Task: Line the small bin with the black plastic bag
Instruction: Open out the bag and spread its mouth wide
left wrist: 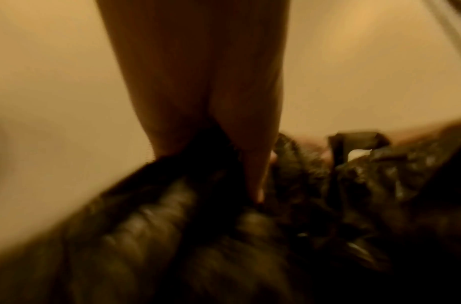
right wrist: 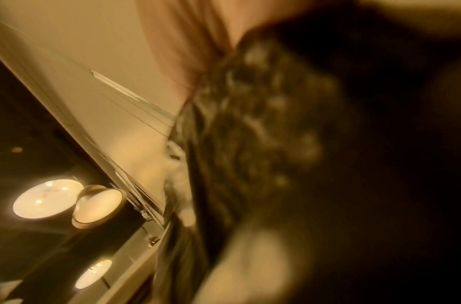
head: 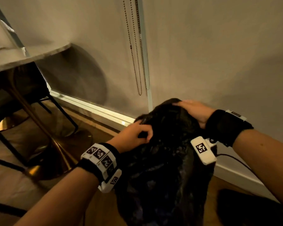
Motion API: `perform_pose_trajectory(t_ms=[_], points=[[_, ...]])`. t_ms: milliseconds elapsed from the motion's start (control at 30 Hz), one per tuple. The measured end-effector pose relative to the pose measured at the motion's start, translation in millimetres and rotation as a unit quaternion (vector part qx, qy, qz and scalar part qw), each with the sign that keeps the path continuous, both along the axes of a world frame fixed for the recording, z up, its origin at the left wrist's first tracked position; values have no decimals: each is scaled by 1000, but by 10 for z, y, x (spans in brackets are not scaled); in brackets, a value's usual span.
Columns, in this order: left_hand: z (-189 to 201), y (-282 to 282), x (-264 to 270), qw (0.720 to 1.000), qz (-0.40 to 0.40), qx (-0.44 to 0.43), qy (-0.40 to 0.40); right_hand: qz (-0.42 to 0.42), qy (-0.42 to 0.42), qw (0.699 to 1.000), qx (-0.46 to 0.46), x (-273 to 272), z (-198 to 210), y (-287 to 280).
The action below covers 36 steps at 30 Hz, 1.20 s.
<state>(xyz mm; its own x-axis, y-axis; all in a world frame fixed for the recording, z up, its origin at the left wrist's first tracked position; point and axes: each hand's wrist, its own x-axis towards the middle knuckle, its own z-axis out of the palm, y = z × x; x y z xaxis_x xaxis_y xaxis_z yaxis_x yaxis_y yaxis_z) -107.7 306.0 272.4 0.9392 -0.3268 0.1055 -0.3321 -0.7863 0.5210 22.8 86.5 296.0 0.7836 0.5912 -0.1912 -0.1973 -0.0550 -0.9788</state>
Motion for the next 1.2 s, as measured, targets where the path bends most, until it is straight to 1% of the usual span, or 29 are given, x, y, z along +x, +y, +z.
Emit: perform_pose_trajectory(t_ms=[33,67,100,133,167,200,233,267,300,333,367,400,433,467,500,533,567,600,633,667,733,767,833,900,967,1067,1100,1133,1200], points=[[-40,100,7,1000,9,-9,24,48,-28,998,-39,-12,0,-73],[-48,218,14,997,30,-35,54,108,-79,985,-110,-22,-7,-152],[-17,319,-11,994,55,-54,79,170,-143,953,-207,-32,-17,-234],[38,402,-34,992,73,-59,89,209,-208,908,-297,2,-31,-308],[120,448,-56,991,87,-52,88,211,-276,865,-362,54,-18,-367],[204,482,-46,991,103,-39,75,175,-328,844,-386,119,35,-391],[309,492,-31,991,120,-31,46,112,-365,848,-368,154,146,-379],[441,483,-15,990,140,-24,-11,32,-393,868,-303,184,282,-357],[603,459,-7,981,165,-35,-95,-47,-422,880,-214,200,456,-322],[780,426,-11,962,185,-57,-193,-102,-453,878,-113,186,637,-277],[944,382,-35,937,185,-75,-288,-138,-485,863,-20,144,815,-232],[1086,318,-68,912,174,-79,-363,-161,-516,840,51,98,949,-190],[1136,290,-89,903,168,-66,-389,-173,-546,816,84,64,1026,-150],[1133,279,-97,921,164,-34,-352,-162,-557,811,70,42,1039,-123],[1054,304,-96,955,154,26,-254,-107,-553,826,8,65,962,-128],[935,340,-114,976,148,108,-115,-3,-532,841,-103,81,829,-145],[795,405,-145,974,149,168,13,123,-489,835,-222,114,654,-191],[694,507,-178,968,157,174,86,215,-430,824,-301,156,485,-253],[682,569,-233,971,162,133,115,246,-377,834,-319,195,359,-311],[718,615,-277,976,169,65,122,230,-328,866,-299,230,303,-370],[797,674,-338,975,173,-65,120,142,-256,935,-201,257,297,-434],[846,684,-340,969,180,-118,118,88,-240,955,-148,286,307,-438],[914,666,-313,955,195,-196,107,0,-250,960,-124,257,339,-415],[939,629,-285,934,216,-266,96,-46,-273,940,-200,189,299,-419],[907,616,-259,906,244,-332,93,-19,-248,931,-268,100,192,-431],[840,618,-251,880,270,-380,87,107,-177,918,-339,25,-40,-440],[816,640,-250,871,277,-396,88,126,-160,919,-338,53,-85,-467],[802,671,-255,863,284,-408,86,129,-142,935,-298,110,-97,-501],[785,753,-275,855,300,-418,63,68,-81,984,-147,189,-3,-548]])
